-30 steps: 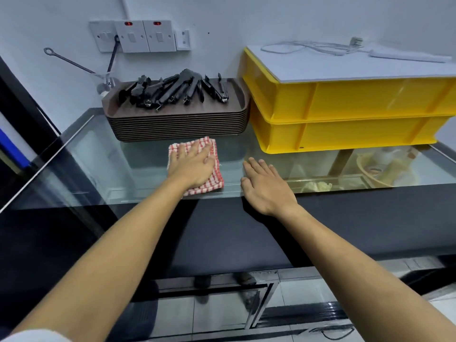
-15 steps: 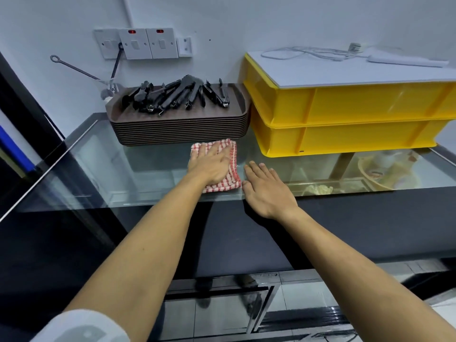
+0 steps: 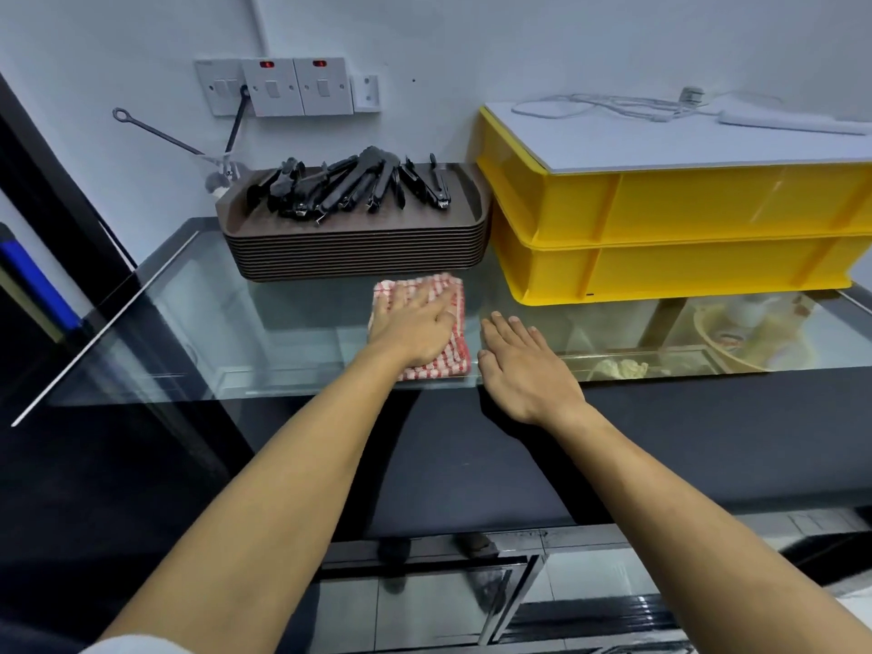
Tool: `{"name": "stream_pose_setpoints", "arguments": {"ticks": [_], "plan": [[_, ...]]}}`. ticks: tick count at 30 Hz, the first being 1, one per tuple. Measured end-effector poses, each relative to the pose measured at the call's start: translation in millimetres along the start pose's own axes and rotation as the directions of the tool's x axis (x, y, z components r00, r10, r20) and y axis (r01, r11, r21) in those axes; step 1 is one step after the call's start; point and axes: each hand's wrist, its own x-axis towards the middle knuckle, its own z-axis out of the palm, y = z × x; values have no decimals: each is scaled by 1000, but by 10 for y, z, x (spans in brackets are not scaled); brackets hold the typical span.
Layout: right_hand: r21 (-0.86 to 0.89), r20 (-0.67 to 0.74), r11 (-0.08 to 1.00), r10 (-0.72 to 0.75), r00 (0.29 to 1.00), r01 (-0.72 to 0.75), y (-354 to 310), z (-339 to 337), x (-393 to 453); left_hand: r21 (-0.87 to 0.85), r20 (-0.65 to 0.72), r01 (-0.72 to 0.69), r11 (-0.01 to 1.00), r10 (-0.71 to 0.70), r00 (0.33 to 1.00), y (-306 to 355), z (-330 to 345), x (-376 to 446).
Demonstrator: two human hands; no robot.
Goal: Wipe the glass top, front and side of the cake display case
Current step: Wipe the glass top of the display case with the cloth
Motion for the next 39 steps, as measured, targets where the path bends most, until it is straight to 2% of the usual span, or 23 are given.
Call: {"name": "stream_pose_setpoints", "arguments": {"ticks": [2,3,7,8,11,12,13,16,17,21,23,24,26,28,29,32,36,38,39], "plan": [[-3,5,1000,-2,1000,2,2,-4,6,8,3,-84,996,84,996,-58,37,-74],[-7,6,1000,1,1000,-1,1,-5,10,3,-1,-79,997,79,997,-158,15,-89],[-32,20,999,17,1000,-16,-22,-16,3,-18,-29,142,990,-142,989,-468,-86,-101],[-34,22,999,19,1000,-19,-34,-23,-1,-1,-23,118,993,-118,993,-419,-75,-137],[-43,28,999,19,999,-18,-47,-26,-20,24,9,-84,996,84,996,-270,26,-305],[-46,28,999,18,999,-17,-42,-23,-20,13,12,-101,995,101,995,-322,13,-322],[-44,29,999,20,999,-18,-37,-23,-22,-4,5,-71,997,71,997,-412,-21,-301],[-49,24,999,18,1000,-17,-30,-15,-4,-22,-23,137,990,-137,990,-632,-131,-267],[-51,23,999,19,1000,-18,-29,-12,0,-1,-24,139,990,-139,990,-594,-128,-301],[-41,36,999,21,999,-19,-48,-34,-13,42,16,-133,990,133,991,-280,33,-733],[-52,31,998,42,999,-40,-80,-56,-9,40,20,-175,984,174,985,-422,29,-836],[-81,15,996,50,999,-49,-120,-65,-5,39,9,-131,991,130,991,-576,-8,-810],[-114,-40,993,32,999,-37,-269,-64,13,32,-21,46,998,-45,999,-917,-110,-713],[-45,-51,999,2,999,-4,-477,-26,18,16,-27,190,982,-189,982,-1121,-184,-654],[-3,-28,1000,-9,1000,9,-564,15,19,9,-30,214,977,-214,976,-1120,-191,-666],[22,13,1000,-2,1000,2,-644,191,4,0,-20,167,986,-167,986,-806,-115,-913],[2,-6,1000,9,1000,-9,-591,256,-26,51,-11,-27,998,28,1000,-383,75,-1775],[-15,-1,1000,5,1000,-5,-589,257,-38,75,7,-57,996,56,998,-533,48,-1966],[-17,2,1000,6,1000,-6,-592,256,-43,96,2,-21,995,20,1000,-714,4,-1918]]}}
